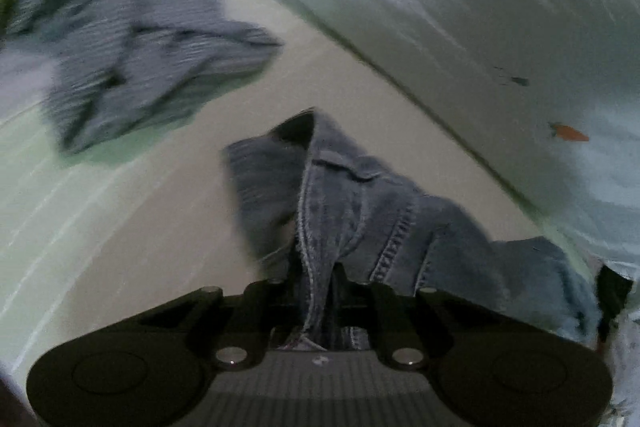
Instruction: Fold clothes
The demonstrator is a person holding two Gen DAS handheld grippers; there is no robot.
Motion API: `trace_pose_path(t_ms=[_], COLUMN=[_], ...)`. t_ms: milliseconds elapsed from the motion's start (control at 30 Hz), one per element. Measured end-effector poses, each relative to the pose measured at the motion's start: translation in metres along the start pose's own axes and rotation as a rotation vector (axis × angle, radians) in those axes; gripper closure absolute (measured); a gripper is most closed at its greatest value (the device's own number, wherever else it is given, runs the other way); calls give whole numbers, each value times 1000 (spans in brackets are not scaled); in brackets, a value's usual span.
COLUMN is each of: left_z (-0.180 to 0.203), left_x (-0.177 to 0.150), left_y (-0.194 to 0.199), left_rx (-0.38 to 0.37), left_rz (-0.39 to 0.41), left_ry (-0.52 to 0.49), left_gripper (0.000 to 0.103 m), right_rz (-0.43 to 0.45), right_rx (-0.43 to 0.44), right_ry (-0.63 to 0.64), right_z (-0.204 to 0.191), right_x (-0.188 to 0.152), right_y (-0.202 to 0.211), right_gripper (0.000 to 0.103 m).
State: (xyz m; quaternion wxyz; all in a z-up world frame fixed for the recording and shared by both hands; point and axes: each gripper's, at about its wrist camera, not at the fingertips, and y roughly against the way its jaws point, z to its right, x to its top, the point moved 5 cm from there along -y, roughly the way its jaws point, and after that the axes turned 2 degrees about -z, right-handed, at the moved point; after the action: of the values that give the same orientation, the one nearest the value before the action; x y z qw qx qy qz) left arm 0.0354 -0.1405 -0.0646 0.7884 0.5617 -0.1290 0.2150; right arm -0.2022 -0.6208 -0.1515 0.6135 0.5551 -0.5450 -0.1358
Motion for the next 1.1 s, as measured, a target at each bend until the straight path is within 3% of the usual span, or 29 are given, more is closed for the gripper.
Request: trace_pose_path(t_ms=[200,333,433,467,500,533,567,667,733,800,900,1000,1100], left_z=[-80,-99,-93,-91,-89,-87,-85,-78,-74,-70,-67,-71,-81], left_x=[-40,-47,-38,-35,-35,-35,-35,-35,-35,-34,-26,-12,4], left_y=[19,20,18,14,9,4,-1,-15,-21,-25,-30,-36,-45], left_rx=[142,149,130,121,113,100,81,33,38,45,41,116,96], left_rz=[-42,-76,-83,-100,-123,-142,-153,-184,-183,-179,-170,-145,-155], left_ry=[168,191,139,121,108,99,95,81,63,47,21,-17,10], left_gripper=[93,91,75,57,29,19,16,18,34,64,85,88,88], right_rz=[-19,-33,-23,-18,-14,-12,-11,-19,-24,-25,-18,-19,-14], right_rx=[14,11,10,11,13,12,8,-4,-16,-26,-48,-67,-61], right_ry=[74,104,117,120,123,123,120,105,90,74,86,131,178], right_z=[-8,-12,-14,-16,-17,-19,-20,-21,-21,-21,-25,-37,-56], right_x=[-17,-30,-37,-39,-41,-42,-44,-49,-52,-54,-55,-58,-59], right_y=[7,11,17,18,20,21,22,21,19,19,16,8,1], right_gripper=[27,27,23,22,22,21,20,20,20,20,19,16,16])
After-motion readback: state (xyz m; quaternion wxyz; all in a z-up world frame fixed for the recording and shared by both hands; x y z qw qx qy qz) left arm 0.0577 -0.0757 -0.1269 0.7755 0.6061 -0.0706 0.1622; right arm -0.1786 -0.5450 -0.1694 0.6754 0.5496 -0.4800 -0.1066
